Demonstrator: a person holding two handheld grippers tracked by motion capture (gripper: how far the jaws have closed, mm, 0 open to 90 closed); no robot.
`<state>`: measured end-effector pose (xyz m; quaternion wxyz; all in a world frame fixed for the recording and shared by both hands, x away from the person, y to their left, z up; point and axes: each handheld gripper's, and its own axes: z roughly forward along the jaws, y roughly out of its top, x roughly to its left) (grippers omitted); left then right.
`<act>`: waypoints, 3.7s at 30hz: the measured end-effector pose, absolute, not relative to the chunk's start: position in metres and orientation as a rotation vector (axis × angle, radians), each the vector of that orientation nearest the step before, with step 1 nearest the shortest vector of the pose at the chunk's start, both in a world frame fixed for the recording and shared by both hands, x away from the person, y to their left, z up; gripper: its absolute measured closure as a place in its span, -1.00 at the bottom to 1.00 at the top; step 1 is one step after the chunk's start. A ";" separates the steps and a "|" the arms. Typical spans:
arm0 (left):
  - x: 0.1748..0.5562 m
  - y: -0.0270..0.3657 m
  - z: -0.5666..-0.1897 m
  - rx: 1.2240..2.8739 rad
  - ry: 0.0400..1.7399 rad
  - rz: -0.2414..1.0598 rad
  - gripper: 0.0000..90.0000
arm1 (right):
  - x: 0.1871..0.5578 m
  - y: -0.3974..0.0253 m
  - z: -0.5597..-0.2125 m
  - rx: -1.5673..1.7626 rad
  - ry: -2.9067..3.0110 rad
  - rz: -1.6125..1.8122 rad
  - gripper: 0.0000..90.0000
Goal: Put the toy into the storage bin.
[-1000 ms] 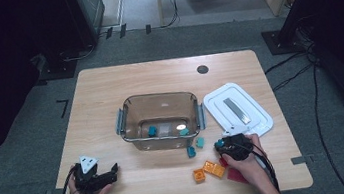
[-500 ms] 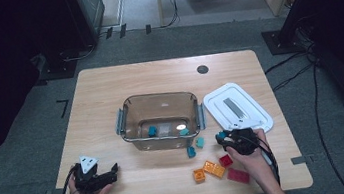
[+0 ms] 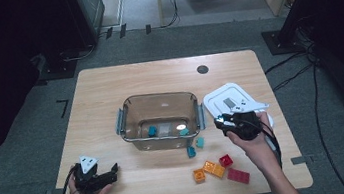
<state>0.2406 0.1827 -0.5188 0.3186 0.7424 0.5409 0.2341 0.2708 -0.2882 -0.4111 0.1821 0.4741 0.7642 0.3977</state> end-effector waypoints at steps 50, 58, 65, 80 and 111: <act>0.241 0.183 -0.519 1.956 1.416 0.615 -0.77 | 0.309 -0.197 -0.379 1.140 2.332 1.213 -0.06; 0.241 0.183 -0.519 1.957 1.416 0.614 -0.77 | 0.291 -0.225 -0.372 1.160 2.280 1.214 -0.18; 0.241 0.183 -0.519 1.957 1.416 0.613 -0.77 | 0.268 -0.251 -0.381 1.230 2.202 1.189 -0.22; 0.241 0.183 -0.519 1.956 1.417 0.613 -0.77 | 0.221 -0.285 -0.442 1.404 2.117 1.100 -0.23; 0.241 0.182 -0.519 1.955 1.416 0.612 -0.77 | 0.201 -0.299 -0.502 1.480 2.208 0.937 0.16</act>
